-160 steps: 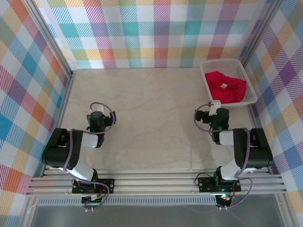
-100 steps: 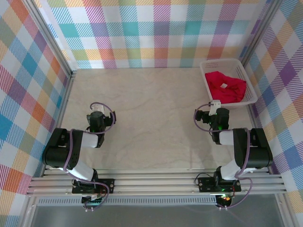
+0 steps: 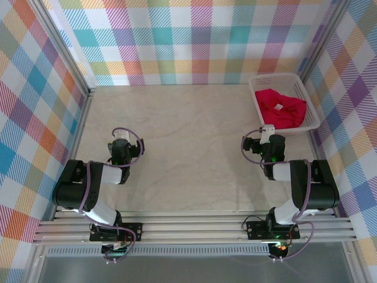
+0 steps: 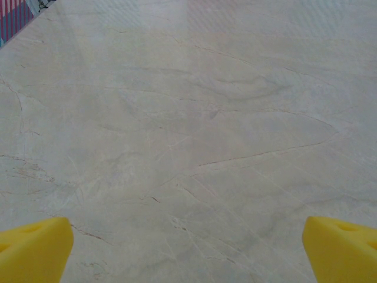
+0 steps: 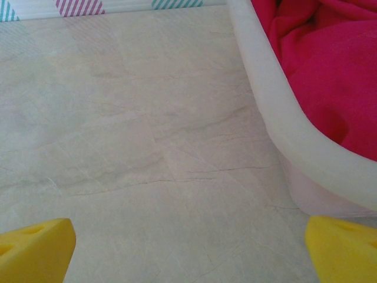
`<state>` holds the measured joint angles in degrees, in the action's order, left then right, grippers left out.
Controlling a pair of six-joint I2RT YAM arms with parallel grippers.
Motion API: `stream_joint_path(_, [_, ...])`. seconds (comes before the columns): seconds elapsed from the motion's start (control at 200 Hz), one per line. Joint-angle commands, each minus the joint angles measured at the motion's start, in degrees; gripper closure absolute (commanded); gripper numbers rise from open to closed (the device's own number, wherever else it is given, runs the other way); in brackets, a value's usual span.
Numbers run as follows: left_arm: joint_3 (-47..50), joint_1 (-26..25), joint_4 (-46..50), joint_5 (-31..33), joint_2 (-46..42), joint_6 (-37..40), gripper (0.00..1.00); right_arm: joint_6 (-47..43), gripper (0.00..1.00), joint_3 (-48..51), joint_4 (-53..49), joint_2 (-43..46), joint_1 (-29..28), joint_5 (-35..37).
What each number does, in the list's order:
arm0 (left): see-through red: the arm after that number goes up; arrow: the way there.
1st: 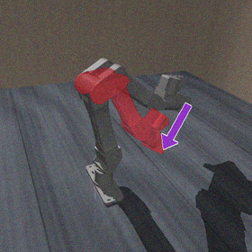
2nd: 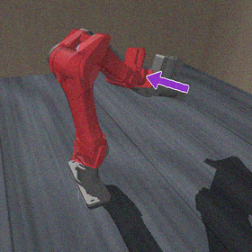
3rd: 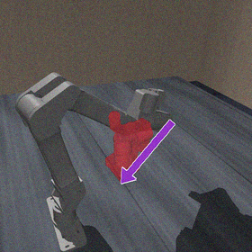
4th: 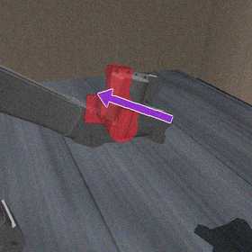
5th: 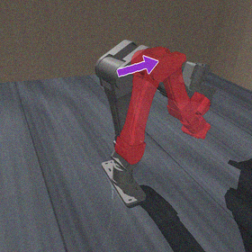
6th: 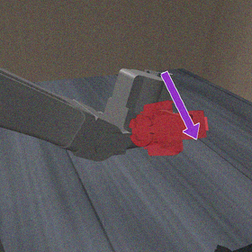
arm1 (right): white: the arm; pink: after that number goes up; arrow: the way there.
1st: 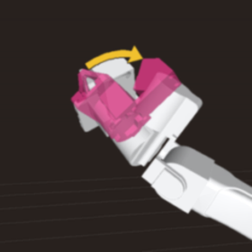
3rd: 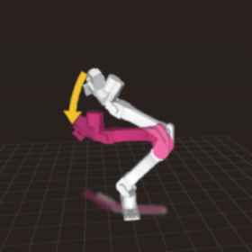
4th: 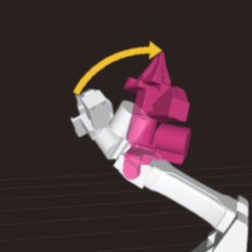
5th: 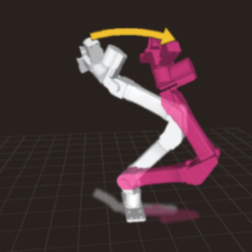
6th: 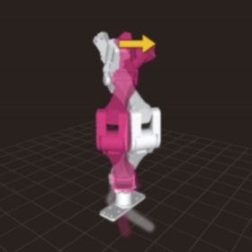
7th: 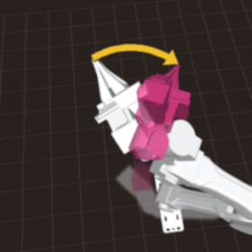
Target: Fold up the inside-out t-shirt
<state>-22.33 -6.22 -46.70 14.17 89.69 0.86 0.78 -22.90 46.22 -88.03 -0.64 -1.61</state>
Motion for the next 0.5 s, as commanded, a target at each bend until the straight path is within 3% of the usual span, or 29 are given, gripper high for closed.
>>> stream_joint_path(0.0, [-0.9,0.7,-1.2,-0.3,-0.2,-0.8,0.0,-0.6,0.0,-1.0,0.6,0.3,0.5,-1.0])
stream_joint_path(0.375, [-0.8,0.7,-1.2,-0.2,-0.3,-0.7,0.0,0.0,0.0,-0.7,1.1,0.9,0.4,1.2])
stream_joint_path(0.415, [-0.7,0.7,-1.3,-0.2,-0.3,-0.8,0.0,0.5,0.0,-1.4,-2.9,4.5,-0.2,3.9])
stream_joint_path(0.495, [-1.2,-0.1,1.5,3.7,-2.4,-1.4,0.0,2.9,0.0,-6.9,-20.6,12.6,-2.3,15.2])
